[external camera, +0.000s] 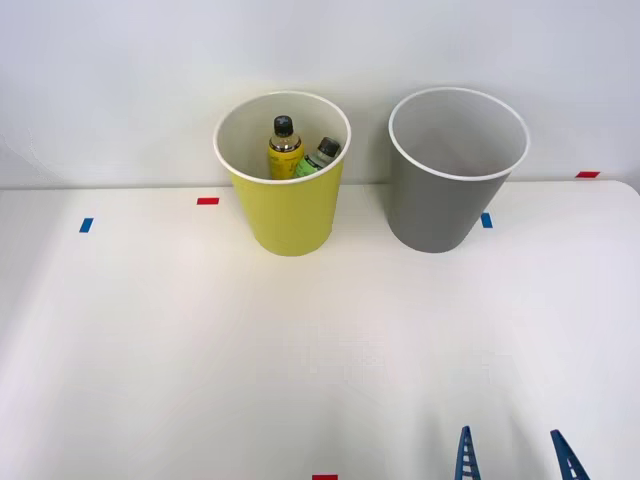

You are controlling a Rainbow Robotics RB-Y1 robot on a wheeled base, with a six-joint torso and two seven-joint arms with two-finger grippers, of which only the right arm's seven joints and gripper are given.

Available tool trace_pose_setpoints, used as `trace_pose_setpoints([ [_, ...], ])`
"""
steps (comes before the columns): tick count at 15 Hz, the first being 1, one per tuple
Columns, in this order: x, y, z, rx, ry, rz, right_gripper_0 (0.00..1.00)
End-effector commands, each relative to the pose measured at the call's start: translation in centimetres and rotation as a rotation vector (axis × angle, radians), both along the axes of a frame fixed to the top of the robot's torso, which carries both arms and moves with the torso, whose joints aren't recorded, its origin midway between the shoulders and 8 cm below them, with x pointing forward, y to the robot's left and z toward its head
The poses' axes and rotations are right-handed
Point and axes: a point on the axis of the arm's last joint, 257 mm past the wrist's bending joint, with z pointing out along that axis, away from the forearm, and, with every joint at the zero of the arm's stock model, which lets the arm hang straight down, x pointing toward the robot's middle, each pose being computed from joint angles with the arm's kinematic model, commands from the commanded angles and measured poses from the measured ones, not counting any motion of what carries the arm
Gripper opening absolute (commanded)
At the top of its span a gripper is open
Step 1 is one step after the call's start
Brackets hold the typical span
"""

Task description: Put cans in the gray bin, plastic bottles in the light green bin

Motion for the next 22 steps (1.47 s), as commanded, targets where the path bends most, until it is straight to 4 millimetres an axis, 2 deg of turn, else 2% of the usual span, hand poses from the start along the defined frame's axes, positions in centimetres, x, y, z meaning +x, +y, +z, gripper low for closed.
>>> trace_pose_setpoints([
  [1, 0.00, 0.00, 0.00, 0.000, 0.000, 0.000, 1.00],
  [22, 0.00, 0.00, 0.00, 0.000, 0.000, 0.000, 1.00],
])
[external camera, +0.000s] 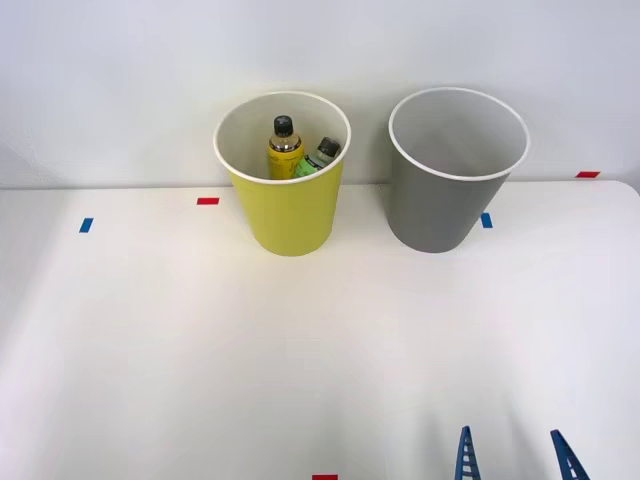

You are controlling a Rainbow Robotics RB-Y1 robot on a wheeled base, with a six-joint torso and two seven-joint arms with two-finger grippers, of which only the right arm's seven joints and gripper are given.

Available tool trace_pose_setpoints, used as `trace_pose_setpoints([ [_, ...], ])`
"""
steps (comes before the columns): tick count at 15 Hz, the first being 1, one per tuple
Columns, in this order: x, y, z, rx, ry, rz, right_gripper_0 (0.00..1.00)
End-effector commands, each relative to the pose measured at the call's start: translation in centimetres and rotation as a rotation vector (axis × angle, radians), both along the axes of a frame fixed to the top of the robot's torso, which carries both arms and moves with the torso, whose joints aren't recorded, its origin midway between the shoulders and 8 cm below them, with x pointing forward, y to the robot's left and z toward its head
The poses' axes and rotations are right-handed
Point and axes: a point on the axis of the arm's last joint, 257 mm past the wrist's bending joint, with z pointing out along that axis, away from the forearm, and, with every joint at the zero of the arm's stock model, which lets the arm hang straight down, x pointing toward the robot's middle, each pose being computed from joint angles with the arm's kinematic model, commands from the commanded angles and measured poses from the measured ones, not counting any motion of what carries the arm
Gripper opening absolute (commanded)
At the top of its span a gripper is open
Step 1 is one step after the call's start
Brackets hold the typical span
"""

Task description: Put cans in the gray bin, plastic bottles in the light green bin

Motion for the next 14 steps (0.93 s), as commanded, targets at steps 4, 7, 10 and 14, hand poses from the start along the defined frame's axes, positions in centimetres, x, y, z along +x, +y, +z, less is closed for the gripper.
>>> trace_pose_setpoints([
  [4, 0.00, 0.00, 0.00, 0.000, 0.000, 0.000, 1.00],
  [7, 0.00, 0.00, 0.00, 0.000, 0.000, 0.000, 1.00],
  [10, 0.00, 0.00, 0.00, 0.000, 0.000, 0.000, 1.00],
  [14, 0.00, 0.00, 0.00, 0.000, 0.000, 0.000, 1.00],
])
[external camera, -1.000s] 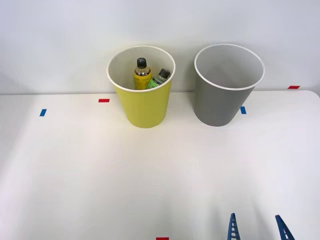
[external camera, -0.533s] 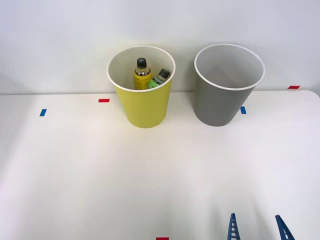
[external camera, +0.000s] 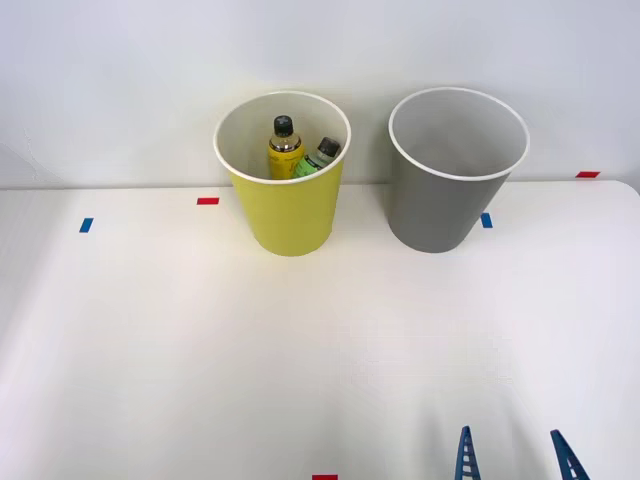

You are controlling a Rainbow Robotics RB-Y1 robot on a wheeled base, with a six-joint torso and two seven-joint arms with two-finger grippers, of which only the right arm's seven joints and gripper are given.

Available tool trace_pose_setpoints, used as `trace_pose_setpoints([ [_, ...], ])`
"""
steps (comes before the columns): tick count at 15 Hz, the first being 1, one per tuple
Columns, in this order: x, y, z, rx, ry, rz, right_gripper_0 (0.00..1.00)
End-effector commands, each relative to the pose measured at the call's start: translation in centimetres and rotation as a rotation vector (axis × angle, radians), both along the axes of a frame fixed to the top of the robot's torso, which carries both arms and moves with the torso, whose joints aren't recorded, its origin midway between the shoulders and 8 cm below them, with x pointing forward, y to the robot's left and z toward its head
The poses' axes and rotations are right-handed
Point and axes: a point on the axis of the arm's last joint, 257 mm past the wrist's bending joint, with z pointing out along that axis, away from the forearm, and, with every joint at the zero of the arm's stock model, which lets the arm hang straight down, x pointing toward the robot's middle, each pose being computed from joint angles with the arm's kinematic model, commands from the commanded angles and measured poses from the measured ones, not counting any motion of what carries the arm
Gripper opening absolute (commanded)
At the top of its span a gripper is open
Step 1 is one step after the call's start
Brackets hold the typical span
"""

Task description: Put cans in the gray bin, plastic bottles in the light green bin

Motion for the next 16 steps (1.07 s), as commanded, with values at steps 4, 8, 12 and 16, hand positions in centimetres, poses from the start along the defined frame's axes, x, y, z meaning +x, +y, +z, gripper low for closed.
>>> trace_pose_setpoints([
  [4, 0.00, 0.00, 0.00, 0.000, 0.000, 0.000, 1.00],
  [8, 0.00, 0.00, 0.00, 0.000, 0.000, 0.000, 1.00],
  [12, 0.00, 0.00, 0.00, 0.000, 0.000, 0.000, 1.00],
  [16, 0.00, 0.00, 0.00, 0.000, 0.000, 0.000, 1.00],
])
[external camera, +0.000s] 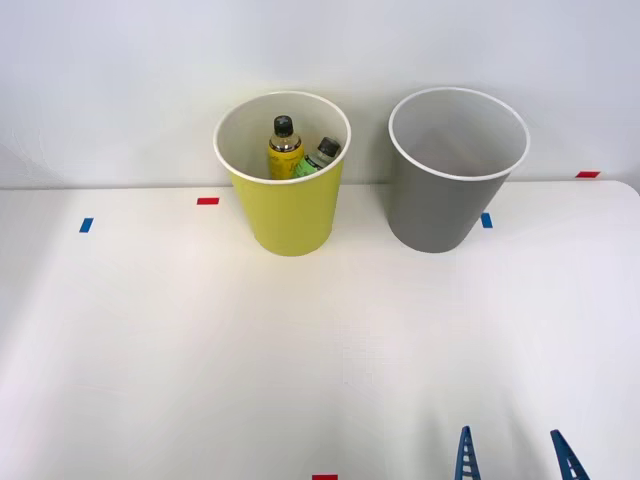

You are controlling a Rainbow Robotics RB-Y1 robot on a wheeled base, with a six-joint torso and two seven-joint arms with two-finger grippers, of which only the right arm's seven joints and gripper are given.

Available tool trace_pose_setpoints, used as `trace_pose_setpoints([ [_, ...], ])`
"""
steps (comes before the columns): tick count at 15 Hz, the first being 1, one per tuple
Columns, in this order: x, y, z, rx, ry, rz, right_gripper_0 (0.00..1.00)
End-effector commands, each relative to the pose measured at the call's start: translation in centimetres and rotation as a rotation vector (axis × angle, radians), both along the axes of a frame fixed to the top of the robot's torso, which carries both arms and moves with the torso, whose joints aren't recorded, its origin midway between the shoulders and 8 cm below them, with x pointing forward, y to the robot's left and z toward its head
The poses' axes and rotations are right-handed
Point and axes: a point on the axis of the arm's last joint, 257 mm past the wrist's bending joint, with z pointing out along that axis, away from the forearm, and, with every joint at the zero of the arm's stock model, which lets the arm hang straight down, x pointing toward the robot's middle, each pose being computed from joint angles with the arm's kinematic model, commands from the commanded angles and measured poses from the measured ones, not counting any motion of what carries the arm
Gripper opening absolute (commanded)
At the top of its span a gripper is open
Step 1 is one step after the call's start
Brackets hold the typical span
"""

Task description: Put cans in the gray bin, plastic bottles in the light green bin

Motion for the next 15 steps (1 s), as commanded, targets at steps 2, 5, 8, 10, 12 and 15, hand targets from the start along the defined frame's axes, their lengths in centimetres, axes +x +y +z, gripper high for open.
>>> trace_pose_setpoints([
  [2, 0.00, 0.00, 0.00, 0.000, 0.000, 0.000, 1.00],
  [5, 0.00, 0.00, 0.00, 0.000, 0.000, 0.000, 1.00],
  [8, 0.00, 0.00, 0.00, 0.000, 0.000, 0.000, 1.00],
  [10, 0.00, 0.00, 0.00, 0.000, 0.000, 0.000, 1.00],
  [12, 0.00, 0.00, 0.00, 0.000, 0.000, 0.000, 1.00],
  [15, 0.00, 0.00, 0.00, 0.000, 0.000, 0.000, 1.00],
])
